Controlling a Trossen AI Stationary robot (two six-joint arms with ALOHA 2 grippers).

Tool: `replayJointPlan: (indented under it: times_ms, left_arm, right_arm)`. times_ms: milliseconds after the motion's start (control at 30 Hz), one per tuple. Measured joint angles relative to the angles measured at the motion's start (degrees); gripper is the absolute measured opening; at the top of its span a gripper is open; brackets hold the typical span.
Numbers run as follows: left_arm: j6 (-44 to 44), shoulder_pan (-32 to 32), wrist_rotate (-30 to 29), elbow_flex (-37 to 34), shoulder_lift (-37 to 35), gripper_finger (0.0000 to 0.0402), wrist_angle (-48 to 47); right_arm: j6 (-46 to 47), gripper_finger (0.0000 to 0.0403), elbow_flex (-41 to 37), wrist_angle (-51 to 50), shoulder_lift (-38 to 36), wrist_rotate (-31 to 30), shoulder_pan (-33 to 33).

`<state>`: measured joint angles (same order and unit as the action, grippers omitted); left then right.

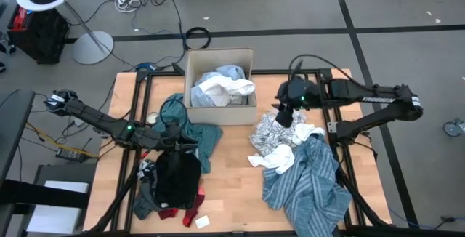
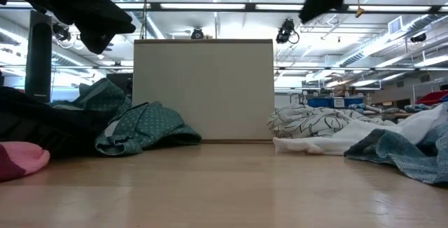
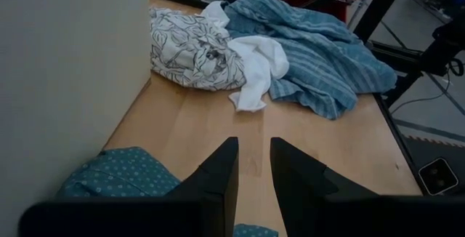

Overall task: Sort clothes
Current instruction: Put the white shirt into the laundry organizer

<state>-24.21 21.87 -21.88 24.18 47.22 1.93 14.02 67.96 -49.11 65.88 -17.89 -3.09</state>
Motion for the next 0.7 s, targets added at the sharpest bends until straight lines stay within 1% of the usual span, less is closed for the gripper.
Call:
replayJointPlan:
  times_ms: [167,300,467,700]
  left_arm:
    - [0.04,-0.02,-1.13,0.0,0.0,0.0085,-0.06]
    - [0.09,-0.04,-1.59,0.0,0.0,0.0085,-0.05]
    - [0.03,-0.04,-1.68,-0.02,0.0,0.0085,-0.03]
    - [-0.02,-0.04,-1.69,-0.02,0.0,0.0085,-0.04]
  right_arm:
    - [2.6,0.0157,-9.64,2.07,-1.39,0.05,2.79]
    - [2.88,0.0161,-17.79,10.16,-1.37,0.07,3.32]
    - [3.56,0.0169,-26.04,20.69,-1.36,0.04,1.95]
    - [3.5,0.018,-34.68,28.47,-1.33,0.02,-1.22]
